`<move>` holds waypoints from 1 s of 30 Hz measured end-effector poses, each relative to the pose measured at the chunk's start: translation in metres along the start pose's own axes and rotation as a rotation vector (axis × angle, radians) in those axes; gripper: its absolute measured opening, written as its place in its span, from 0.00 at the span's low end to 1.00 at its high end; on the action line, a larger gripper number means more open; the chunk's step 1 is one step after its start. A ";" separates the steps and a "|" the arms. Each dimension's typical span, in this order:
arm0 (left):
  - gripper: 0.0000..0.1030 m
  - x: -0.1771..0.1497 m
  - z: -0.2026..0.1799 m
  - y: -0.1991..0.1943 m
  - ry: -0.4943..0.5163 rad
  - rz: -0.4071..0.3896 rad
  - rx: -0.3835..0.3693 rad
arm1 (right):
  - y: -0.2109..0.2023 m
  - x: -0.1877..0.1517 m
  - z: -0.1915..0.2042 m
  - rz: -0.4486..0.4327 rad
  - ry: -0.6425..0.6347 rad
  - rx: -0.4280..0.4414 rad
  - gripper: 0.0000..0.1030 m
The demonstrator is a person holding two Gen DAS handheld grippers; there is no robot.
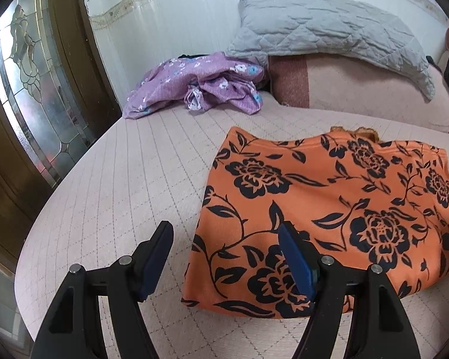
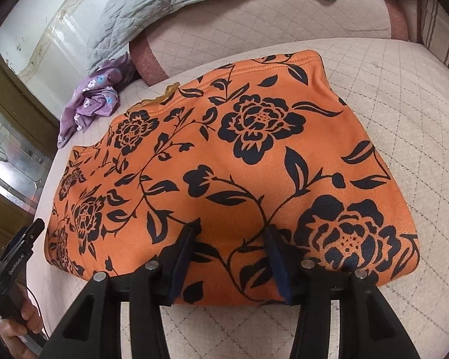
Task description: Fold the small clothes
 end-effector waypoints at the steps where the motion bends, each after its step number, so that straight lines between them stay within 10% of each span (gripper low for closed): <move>1: 0.72 0.001 0.001 -0.001 -0.004 -0.005 -0.001 | 0.000 0.000 0.000 0.000 0.001 0.001 0.51; 30: 0.72 0.009 0.007 -0.015 -0.018 -0.083 0.017 | 0.000 0.000 0.000 0.004 0.006 0.003 0.52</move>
Point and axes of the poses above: each gripper's, at about its wrist camera, not at the fingertips, and y roughly the way its jaws point, z to its left, x to its top, the point moved 6 cm from there along y, roughly the way its jaws point, and after that the axes turned 8 degrees about y, right-handed, at the moved point
